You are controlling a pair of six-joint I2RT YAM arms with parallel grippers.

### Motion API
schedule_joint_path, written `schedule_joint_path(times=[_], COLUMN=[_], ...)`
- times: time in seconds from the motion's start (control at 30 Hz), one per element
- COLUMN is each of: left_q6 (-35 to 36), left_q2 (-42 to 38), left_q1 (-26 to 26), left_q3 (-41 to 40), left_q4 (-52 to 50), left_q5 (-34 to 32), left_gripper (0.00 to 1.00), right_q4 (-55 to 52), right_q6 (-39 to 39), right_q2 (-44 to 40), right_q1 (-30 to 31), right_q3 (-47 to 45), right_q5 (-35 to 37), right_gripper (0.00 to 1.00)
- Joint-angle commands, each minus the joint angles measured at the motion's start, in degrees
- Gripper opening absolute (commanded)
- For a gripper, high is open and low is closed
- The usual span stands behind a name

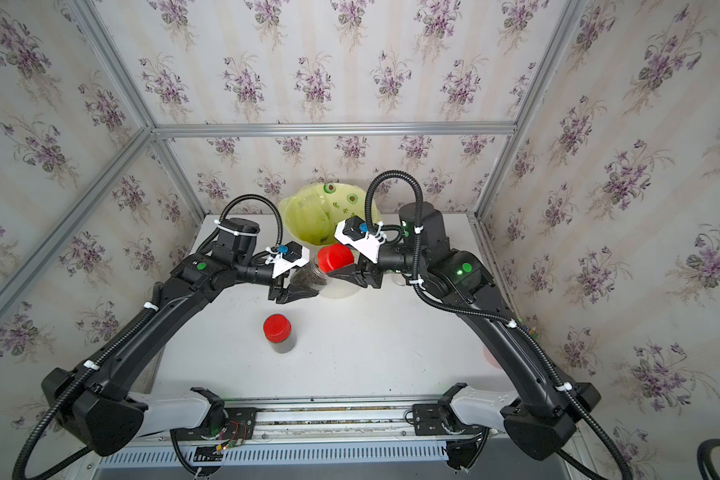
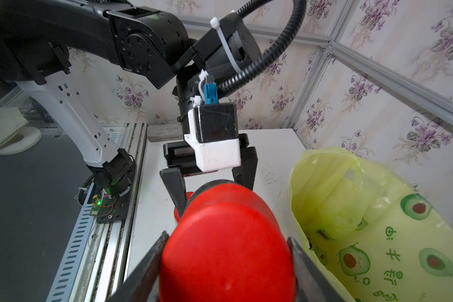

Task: Empty moldy tea leaves from jars
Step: Unscrew the lid from the jar, then place the lid at the center of the board.

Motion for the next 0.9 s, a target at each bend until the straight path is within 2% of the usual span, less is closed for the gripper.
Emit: schedule_joint_path(times=[0.0,0.1,0.37,0.5,0.63,0.87], left_q6=[0.45,0.63,2.12,3.11,4.83,8.11], left_q2=[-0.33,-0.83,-2.00,-2.17,-1.88,-0.16], left_q1=[0.01,0.01,0.16,0.41,0.45,0.45], left_q3=[0.44,0.95,3.57,6.14,8.76,13.47], left_q4=[0.61,0.53,0.60,0.35,0.28,0.17], left_q5=[0.35,-0.96,-4.24,-6.51,-12.28,-21.11], left_gripper=[0.66,0.66,0.66,0.67,0.68,0.68], right_q4=[0.38,-1.59,-1.86,-1.39,2.62,5.34], right_q6=[2.75,6.62,19.08,24.45,30.37,37.18], right_q2=[0.14,-1.66,-11.77,-11.45,-11.07,-10.54], right_q1=[-0.04,0.01,-0.05,-0.03,-0.01,-0.06], right_q3=[1.12,-1.72,-16.99,-24.38,-31.74,-39.52], right_q5=[3.91,8.31,16.27,20.65,25.00,33.27], right_gripper=[0.41,0.40,0.40,0.38,0.37,0.36])
